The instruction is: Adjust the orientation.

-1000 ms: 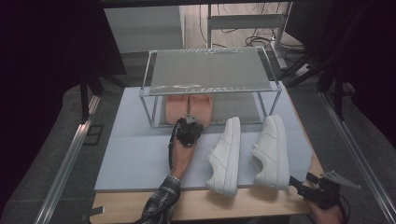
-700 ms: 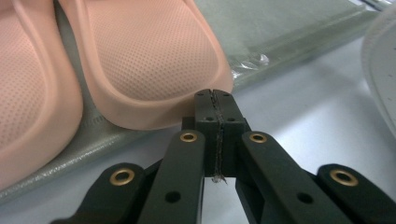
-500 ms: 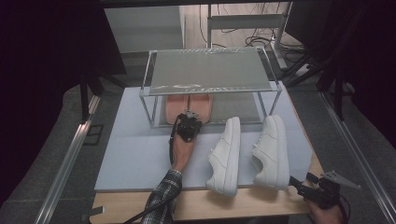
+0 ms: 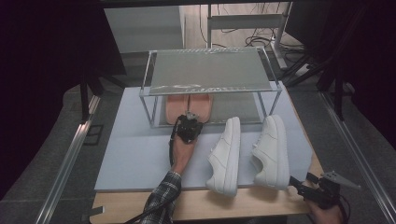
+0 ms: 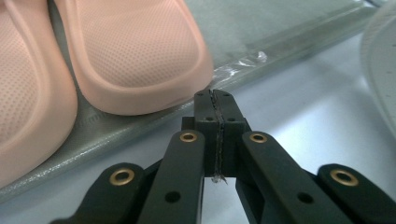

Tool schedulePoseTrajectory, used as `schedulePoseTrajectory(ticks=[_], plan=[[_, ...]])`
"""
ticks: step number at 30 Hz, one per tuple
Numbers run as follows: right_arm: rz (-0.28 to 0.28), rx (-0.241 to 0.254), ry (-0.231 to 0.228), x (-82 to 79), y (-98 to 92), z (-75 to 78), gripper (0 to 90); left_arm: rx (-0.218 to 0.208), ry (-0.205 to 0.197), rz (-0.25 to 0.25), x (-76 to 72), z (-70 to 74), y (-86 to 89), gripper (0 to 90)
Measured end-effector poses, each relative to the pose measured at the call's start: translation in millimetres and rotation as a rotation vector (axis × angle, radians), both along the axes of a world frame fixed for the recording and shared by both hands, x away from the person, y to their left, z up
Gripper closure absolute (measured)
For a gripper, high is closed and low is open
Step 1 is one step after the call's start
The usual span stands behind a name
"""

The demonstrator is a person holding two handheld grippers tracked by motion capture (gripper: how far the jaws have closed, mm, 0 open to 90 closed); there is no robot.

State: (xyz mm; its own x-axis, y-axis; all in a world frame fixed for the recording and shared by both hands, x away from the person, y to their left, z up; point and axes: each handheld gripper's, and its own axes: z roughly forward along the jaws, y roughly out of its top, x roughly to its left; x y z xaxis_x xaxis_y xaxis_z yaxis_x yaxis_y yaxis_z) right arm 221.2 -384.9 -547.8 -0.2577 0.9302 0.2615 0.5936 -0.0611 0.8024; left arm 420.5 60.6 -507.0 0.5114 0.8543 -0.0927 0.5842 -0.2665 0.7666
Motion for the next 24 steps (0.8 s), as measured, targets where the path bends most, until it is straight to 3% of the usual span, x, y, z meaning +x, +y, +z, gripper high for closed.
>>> schedulePoseTrajectory(ticks=[12, 24], plan=[[-0.001, 0.000, 0.000, 0.0, 0.1, 0.0, 17.2, -0.016, -0.002, -0.056, -15.7, 10.5, 3.9, 82.8], [-0.002, 0.000, 0.000, 0.0, 0.2, 0.0, 17.2, -0.022, -0.013, -0.092, -32.2, 19.1, 8.5, 68.8]])
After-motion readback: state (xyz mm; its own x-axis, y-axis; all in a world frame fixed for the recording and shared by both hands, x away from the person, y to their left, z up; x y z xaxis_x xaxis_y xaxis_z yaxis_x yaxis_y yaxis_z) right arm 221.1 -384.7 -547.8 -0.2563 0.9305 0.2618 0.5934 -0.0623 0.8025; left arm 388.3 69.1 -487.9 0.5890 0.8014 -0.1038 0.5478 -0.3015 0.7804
